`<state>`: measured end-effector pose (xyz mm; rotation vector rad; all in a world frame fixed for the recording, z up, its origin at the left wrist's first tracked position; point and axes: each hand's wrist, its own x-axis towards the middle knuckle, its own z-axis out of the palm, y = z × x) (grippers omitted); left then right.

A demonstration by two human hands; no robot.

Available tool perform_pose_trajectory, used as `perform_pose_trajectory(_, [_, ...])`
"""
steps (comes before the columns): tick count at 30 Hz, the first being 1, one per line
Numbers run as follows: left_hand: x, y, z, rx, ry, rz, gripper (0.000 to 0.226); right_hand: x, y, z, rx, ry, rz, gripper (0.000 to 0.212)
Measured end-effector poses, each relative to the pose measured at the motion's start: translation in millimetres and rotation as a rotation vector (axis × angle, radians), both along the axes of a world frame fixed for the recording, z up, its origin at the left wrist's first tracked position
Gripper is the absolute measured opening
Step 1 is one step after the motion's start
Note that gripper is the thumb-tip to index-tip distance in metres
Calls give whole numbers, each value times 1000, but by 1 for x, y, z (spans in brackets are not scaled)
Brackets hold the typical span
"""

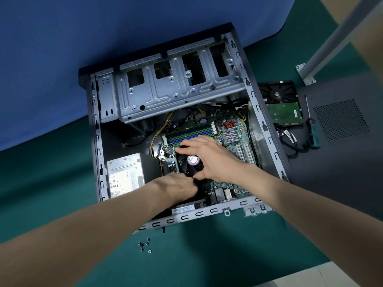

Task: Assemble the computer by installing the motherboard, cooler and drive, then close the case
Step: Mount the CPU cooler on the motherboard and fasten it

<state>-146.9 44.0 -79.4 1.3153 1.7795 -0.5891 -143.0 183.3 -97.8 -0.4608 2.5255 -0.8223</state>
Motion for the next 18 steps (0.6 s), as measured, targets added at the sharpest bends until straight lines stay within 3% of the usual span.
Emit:
perform_pose_trajectory(5, [-2, 7, 0, -28, -24, -37, 23, -1, 0, 0, -10, -14, -2, 85])
perform_pose_trajectory(12, [-3, 7, 4, -36, -16, 86, 29, -1, -1, 2, 11, -28, -5, 88])
perform_pose_trajectory(18, [0, 9, 6, -38, 34, 23, 30, -2, -2, 6, 24, -28, -17, 88])
